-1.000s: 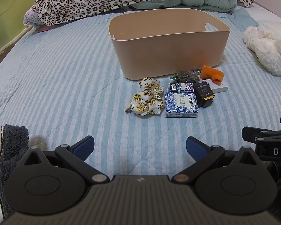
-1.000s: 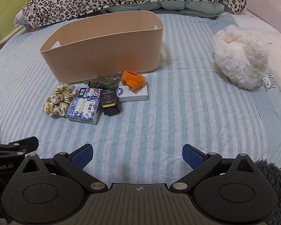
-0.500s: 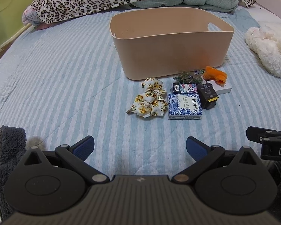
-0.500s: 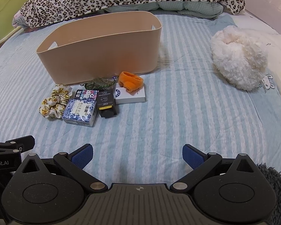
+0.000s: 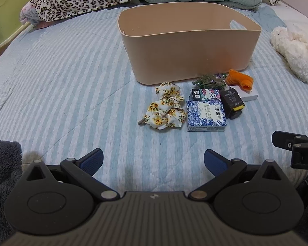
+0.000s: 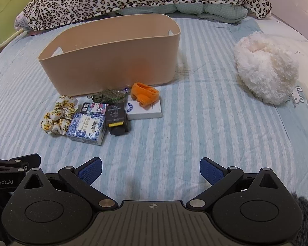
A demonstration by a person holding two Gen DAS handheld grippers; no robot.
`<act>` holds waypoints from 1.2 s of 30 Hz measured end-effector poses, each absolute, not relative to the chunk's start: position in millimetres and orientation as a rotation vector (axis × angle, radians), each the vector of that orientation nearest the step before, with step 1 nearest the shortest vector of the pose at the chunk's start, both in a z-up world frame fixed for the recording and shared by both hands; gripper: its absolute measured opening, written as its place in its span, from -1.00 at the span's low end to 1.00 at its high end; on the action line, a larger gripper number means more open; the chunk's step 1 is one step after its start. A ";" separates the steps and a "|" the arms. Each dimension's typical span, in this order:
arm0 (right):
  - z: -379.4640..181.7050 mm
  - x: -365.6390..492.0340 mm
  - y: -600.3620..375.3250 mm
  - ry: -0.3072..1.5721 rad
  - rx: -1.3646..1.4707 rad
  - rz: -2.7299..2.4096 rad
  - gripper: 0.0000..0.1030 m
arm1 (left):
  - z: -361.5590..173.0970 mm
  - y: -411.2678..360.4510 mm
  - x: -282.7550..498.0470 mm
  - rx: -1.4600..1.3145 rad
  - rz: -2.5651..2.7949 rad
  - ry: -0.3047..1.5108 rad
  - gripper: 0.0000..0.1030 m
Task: Organize objects
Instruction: 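Grasp the floral scrunchie with the left tool while the right tool grasps the black battery pack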
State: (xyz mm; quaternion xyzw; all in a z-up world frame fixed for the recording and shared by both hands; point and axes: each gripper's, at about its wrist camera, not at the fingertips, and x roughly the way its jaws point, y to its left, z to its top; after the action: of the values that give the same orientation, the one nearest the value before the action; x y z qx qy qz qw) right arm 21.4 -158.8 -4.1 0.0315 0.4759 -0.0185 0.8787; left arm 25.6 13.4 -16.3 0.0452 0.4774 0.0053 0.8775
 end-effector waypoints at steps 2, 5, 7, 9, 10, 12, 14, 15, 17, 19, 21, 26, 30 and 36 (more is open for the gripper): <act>-4.2 24.6 -158.1 0.986 0.066 -0.032 1.00 | -17.7 17.1 29.5 0.093 0.016 0.996 1.00; -5.7 29.9 -155.2 0.982 0.052 -0.024 0.96 | -20.6 21.8 36.2 0.100 0.022 0.997 1.00; -7.8 34.4 -153.2 0.986 0.044 -0.017 0.93 | -23.6 25.3 41.1 0.089 0.016 1.011 1.00; -10.2 39.0 -151.0 0.992 0.039 -0.012 0.91 | -26.4 28.0 45.1 0.075 0.007 1.022 1.00; -11.5 41.1 -149.9 0.995 0.038 -0.008 0.89 | -27.8 28.6 46.4 0.077 0.004 1.022 1.00; -14.1 45.8 -147.8 1.002 0.039 0.003 0.86 | -31.1 28.3 49.5 0.091 0.000 1.020 1.00; -17.2 51.2 -145.5 1.008 0.038 0.011 0.84 | -34.4 28.4 52.9 0.101 -0.007 1.016 1.00; -18.6 54.1 -144.0 1.010 0.037 0.014 0.82 | -35.8 29.0 55.3 0.107 -0.011 1.013 1.00; -21.4 60.0 -141.4 1.014 0.038 0.021 0.77 | -37.8 29.6 61.1 0.121 -0.015 1.001 1.00; -23.9 66.5 -139.0 1.017 0.040 0.027 0.70 | -38.4 30.6 67.8 0.135 -0.018 0.983 1.00; -26.8 72.5 -136.7 1.020 0.041 0.032 0.67 | -38.9 31.6 74.6 0.144 -0.028 0.968 1.00; -35.5 86.6 -133.9 1.034 0.052 0.041 0.58 | -43.1 34.6 91.9 0.145 -0.074 0.952 0.99; -42.5 96.6 -131.8 1.048 0.066 0.046 0.51 | -50.8 34.4 102.6 0.170 -0.113 0.957 0.60; -51.9 108.0 -134.2 1.065 0.109 0.044 0.28 | -61.2 34.3 113.6 0.163 -0.167 0.972 0.41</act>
State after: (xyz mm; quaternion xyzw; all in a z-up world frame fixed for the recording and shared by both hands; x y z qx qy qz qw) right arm 108.0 -134.2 -51.9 0.0517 0.5073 0.0211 0.8600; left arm 113.6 34.3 -61.2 0.0784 0.4662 -0.0801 0.8776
